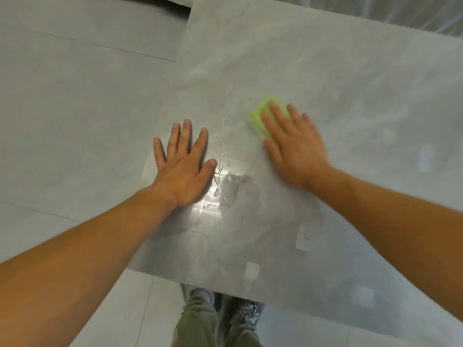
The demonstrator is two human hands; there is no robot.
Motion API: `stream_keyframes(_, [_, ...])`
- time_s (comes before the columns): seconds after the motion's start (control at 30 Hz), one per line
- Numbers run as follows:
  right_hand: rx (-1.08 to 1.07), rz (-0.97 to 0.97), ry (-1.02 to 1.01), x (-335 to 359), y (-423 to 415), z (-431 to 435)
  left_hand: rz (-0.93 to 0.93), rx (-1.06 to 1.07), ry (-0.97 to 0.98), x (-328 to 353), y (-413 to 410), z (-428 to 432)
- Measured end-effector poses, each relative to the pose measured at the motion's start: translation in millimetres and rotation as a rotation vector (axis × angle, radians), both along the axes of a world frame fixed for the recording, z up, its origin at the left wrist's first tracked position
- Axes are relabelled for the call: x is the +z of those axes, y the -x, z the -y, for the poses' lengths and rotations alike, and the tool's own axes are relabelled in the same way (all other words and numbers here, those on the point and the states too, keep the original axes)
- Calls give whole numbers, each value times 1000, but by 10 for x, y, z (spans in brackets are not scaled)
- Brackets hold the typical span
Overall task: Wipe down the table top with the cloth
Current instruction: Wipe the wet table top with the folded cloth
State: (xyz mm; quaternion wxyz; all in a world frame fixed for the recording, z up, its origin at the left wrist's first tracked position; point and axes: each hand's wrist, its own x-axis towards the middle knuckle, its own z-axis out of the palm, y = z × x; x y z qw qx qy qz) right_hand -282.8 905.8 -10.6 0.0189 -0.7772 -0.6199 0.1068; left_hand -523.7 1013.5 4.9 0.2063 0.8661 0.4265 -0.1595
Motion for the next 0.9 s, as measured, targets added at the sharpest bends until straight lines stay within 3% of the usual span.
stream_keyframes(0.07, [-219, -43, -9, 6, -50, -105, -11, -2, 19, 12, -5, -7])
stream_keyframes(0.13, [-292, -40, -20, 4, 202, -42, -12, -4, 37, 15, 2, -16])
stream_keyframes(0.27, [88, -47, 2, 0, 939, 551, 22, 4, 60, 10, 26, -20])
stream_keyframes(0.37, [319, -37, 43, 13, 837, 828, 107, 2, 75, 12, 82, -31])
stream_keyframes(0.43, [176, -3, 0, -3, 624, 764, 147, -30, 20, 27, 173, -22])
stream_keyframes(0.53, [-316, -54, -20, 14, 707, 577, 137, -94, -84, 79, 402, 150])
stream_keyframes(0.57, [-391, -52, -25, 15, 897, 563, 142, -104, -86, 92, 497, 246])
stream_keyframes(0.67, [-168, -42, -19, 1, 1493, 824, 126, -154, -41, 103, 754, 520])
stream_keyframes(0.77, [113, -37, 21, -8, 1528, 1133, 92, -175, -39, 32, 947, 622])
stream_keyframes(0.83, [16, -15, 9, -3, 1365, 1145, 89, -200, -52, -7, 1012, 624])
stream_keyframes(0.9, [-261, -28, -6, 26, 1248, 1060, 96, -217, -55, -24, 1025, 616])
